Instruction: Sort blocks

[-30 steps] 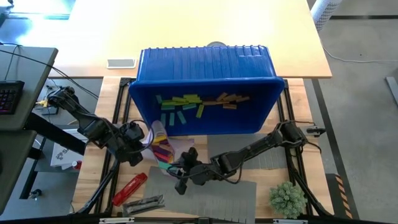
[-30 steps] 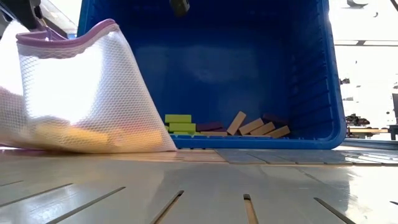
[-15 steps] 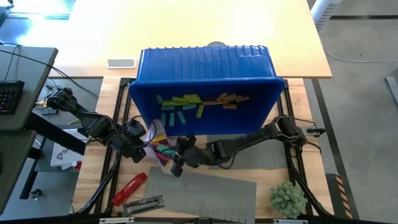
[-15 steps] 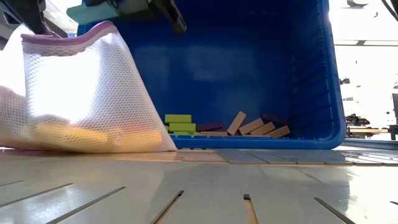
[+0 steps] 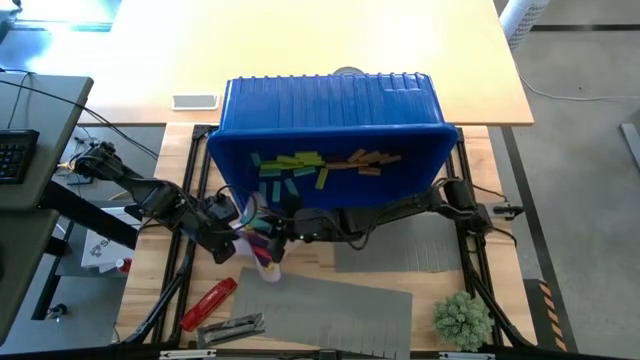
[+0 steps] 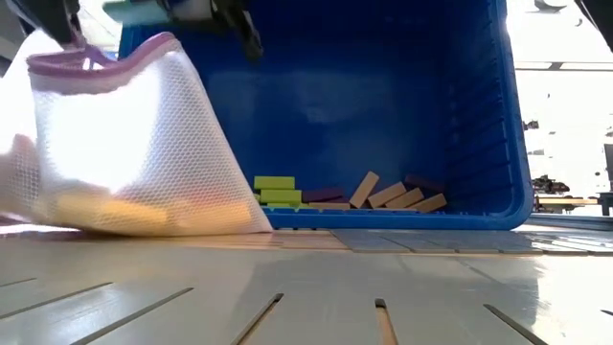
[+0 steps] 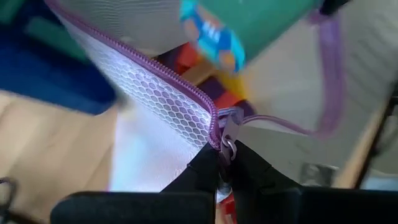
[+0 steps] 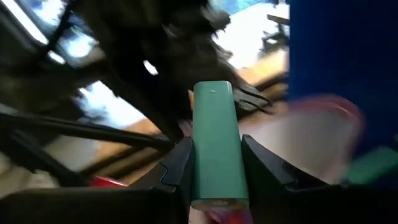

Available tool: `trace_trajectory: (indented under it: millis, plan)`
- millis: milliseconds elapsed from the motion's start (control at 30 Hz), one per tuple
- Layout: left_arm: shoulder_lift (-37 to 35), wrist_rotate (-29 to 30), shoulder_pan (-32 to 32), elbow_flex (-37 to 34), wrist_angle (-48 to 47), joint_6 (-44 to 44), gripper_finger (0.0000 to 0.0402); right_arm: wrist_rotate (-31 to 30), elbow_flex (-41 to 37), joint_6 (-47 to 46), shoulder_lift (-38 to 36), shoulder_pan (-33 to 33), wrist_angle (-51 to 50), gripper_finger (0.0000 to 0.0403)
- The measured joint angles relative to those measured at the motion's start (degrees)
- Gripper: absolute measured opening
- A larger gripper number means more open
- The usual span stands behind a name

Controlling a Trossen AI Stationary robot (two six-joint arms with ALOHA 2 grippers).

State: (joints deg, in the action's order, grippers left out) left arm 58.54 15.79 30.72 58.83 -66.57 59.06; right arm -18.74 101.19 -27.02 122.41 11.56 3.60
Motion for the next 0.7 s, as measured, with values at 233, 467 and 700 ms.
trace_trajectory:
  millis: [233,467,700]
  plan:
    - [-0.1,-1.4,0.0,0.0,6.7,-5.7,0.0000,1.0,0.0,-2.9,0.7,1.5,-0.1,0.0087]
    - [-0.1,-3.3,0.9,0.0,6.5,-5.8,0.0000,-4.8,0.0,-9.0,1.6,2.0,-4.5,0.0087]
    - [-0.3,-5.1,1.7,0.0,6.5,-5.0,0.0000,-5.3,0.0,-9.0,1.6,2.0,-9.2,0.0087]
